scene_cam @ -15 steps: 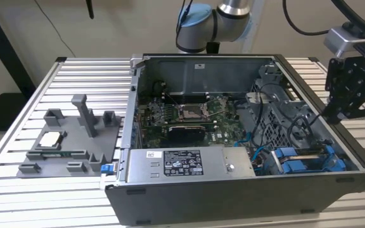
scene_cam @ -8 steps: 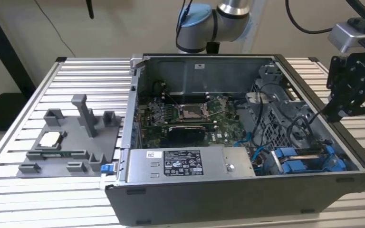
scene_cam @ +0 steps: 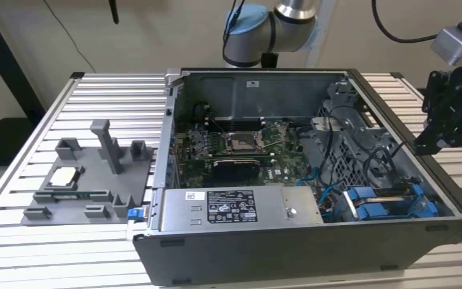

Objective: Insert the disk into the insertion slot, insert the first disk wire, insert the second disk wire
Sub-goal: 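Insert the second disk wire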

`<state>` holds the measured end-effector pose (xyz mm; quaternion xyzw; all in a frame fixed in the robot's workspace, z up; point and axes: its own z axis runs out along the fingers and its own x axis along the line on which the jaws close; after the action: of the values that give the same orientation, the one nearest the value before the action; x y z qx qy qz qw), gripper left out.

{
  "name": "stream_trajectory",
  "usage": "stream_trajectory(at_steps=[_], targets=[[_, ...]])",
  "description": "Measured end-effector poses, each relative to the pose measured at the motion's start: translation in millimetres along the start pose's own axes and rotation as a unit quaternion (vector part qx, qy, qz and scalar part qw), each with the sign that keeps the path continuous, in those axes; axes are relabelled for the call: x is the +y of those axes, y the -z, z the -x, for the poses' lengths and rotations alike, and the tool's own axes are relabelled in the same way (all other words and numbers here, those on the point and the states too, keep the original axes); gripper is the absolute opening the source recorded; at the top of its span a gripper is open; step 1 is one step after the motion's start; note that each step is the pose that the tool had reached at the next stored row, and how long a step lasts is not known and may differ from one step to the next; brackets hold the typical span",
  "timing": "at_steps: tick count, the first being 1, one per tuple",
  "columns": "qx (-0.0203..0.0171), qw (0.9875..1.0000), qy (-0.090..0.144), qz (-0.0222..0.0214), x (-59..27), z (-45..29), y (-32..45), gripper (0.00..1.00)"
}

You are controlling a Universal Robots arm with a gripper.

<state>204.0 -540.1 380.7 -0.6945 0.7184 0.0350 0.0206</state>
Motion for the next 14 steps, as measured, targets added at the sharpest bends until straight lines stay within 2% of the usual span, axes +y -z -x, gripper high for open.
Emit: stream_trajectory(at_steps=[12, 14], targets=[[-0.0008, 1.0, 0.0, 0.0001, 6.6, -1.8, -0.3, 0.27], [-0.0029, 1.0, 0.0, 0.0002, 6.9, -1.8, -0.3, 0.27]])
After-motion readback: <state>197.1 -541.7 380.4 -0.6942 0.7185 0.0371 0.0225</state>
